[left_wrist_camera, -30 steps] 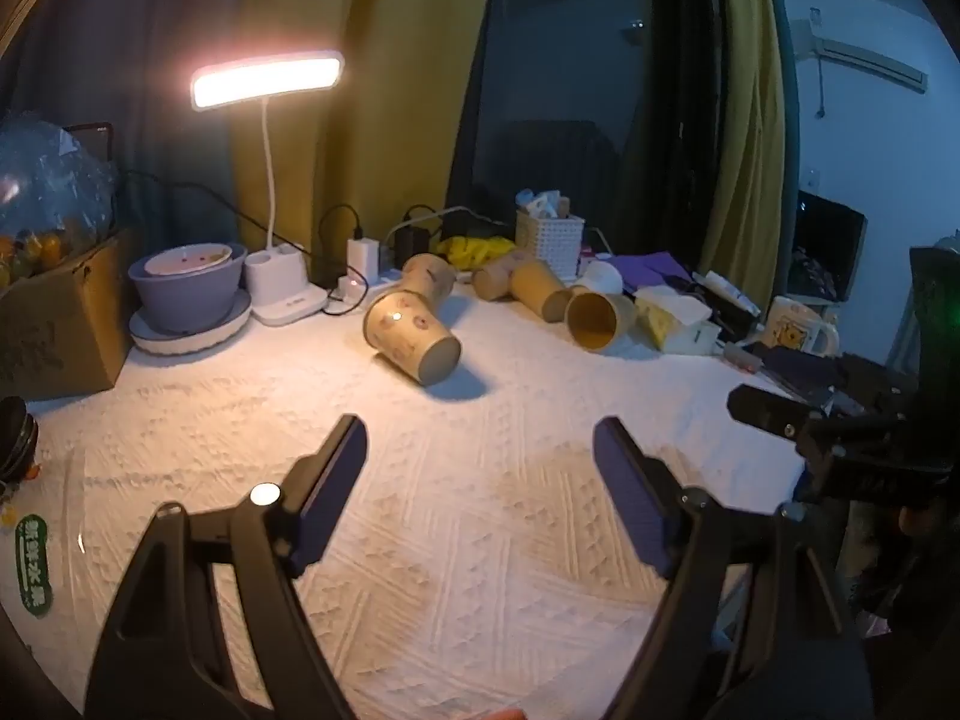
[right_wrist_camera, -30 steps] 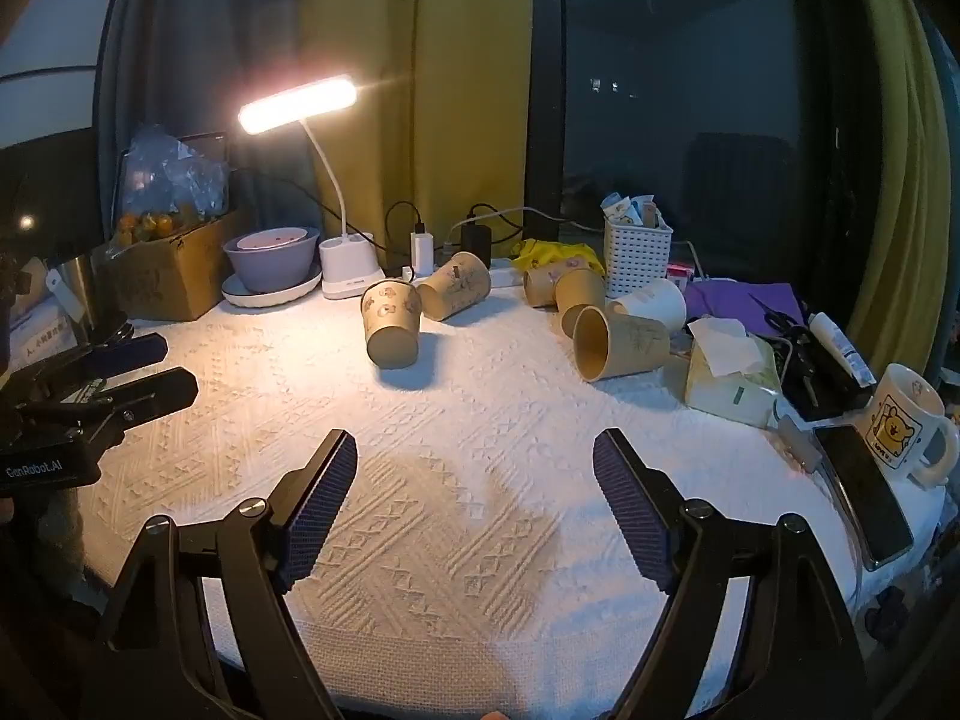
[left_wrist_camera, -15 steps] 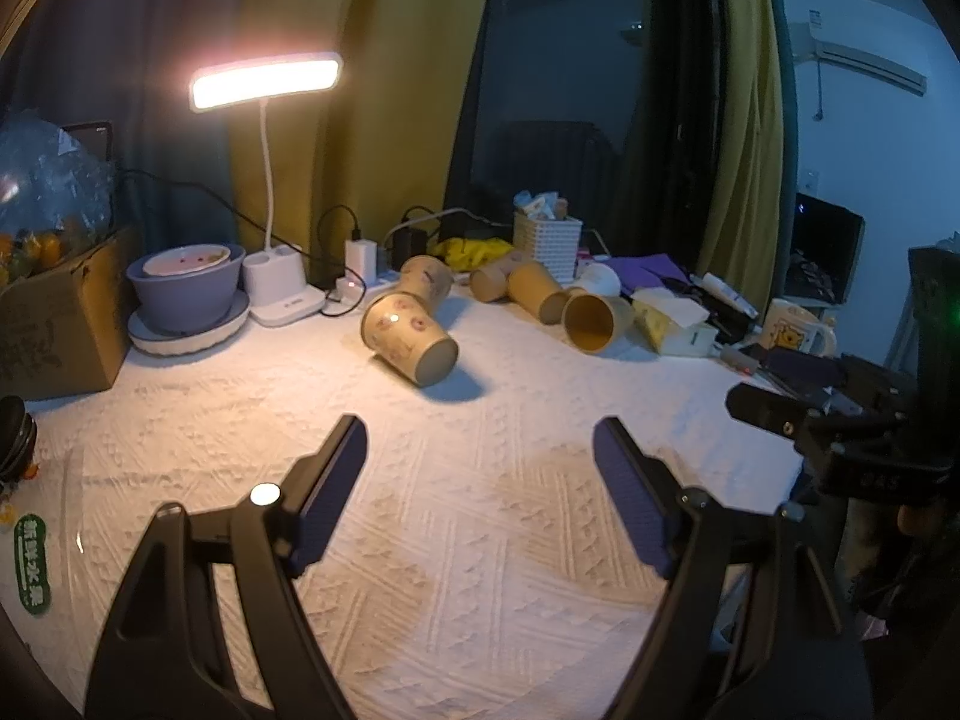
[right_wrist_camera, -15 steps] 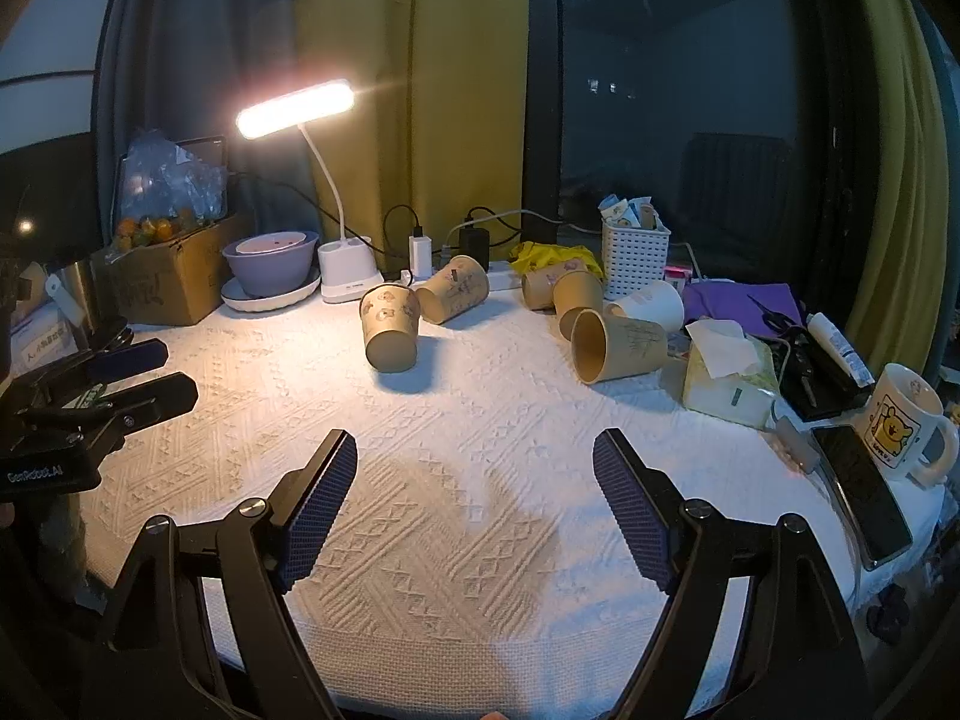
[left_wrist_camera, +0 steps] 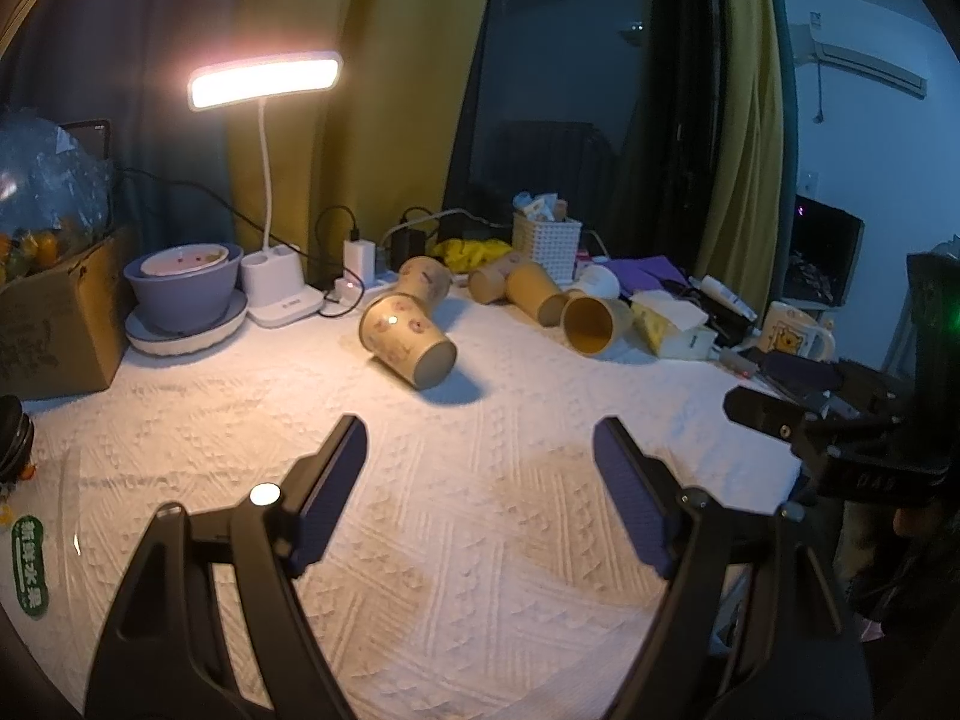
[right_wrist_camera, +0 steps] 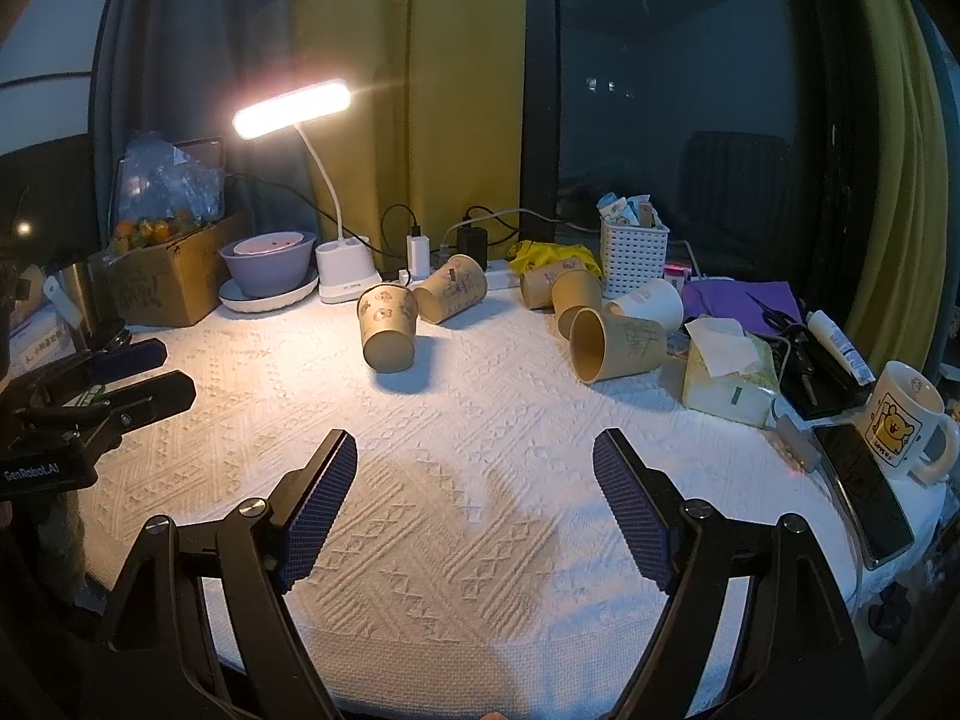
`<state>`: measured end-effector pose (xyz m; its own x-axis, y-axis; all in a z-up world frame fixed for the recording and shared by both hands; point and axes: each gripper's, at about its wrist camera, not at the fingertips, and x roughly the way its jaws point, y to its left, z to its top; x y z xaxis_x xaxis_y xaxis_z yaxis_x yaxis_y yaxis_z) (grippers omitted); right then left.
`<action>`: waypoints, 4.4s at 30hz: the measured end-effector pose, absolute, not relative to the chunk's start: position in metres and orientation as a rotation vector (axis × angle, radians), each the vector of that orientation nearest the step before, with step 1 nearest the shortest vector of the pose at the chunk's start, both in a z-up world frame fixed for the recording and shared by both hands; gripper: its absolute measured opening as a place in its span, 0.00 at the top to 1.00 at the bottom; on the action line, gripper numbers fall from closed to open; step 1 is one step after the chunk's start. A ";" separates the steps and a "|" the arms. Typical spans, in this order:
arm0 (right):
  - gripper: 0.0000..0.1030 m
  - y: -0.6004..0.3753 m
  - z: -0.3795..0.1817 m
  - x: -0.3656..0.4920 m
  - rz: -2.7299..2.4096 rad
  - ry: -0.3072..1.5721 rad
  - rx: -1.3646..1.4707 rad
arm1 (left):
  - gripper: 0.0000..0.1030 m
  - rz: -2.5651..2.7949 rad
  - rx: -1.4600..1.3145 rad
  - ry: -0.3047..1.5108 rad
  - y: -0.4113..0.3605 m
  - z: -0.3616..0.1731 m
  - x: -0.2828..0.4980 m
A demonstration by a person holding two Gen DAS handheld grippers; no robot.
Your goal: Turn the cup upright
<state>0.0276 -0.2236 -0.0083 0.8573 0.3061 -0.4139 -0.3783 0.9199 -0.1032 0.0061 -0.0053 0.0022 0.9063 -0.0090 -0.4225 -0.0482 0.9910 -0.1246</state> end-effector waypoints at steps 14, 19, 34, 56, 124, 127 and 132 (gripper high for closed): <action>0.19 -0.226 -0.007 0.033 0.360 0.401 -0.182 | 0.23 0.020 -0.133 0.431 -0.004 0.005 0.008; 0.19 -0.226 -0.006 0.033 0.359 0.401 -0.183 | 0.23 0.019 -0.135 0.435 -0.004 0.005 0.008; 0.19 -0.230 -0.004 0.031 0.358 0.395 -0.183 | 0.23 0.026 -0.134 0.417 -0.004 0.007 0.001; 0.19 -0.227 -0.007 0.037 0.362 0.406 -0.183 | 0.23 0.029 -0.137 0.453 -0.005 0.001 0.012; 0.19 -0.223 -0.002 0.219 0.412 0.594 -0.098 | 0.37 0.030 -0.260 0.799 0.024 -0.043 0.194; 0.19 -0.221 -0.006 0.200 0.429 0.610 -0.087 | 0.37 0.007 -0.243 0.788 0.014 -0.045 0.167; 0.19 -0.217 -0.011 0.168 0.432 0.644 -0.069 | 0.37 -0.017 -0.223 0.768 -0.001 -0.049 0.128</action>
<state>0.1684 -0.2174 -0.0111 0.7141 0.3684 -0.5953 -0.4105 0.9092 0.0702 0.1282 -0.0010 -0.0489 0.7204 -0.0968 -0.6868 -0.0657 0.9762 -0.2064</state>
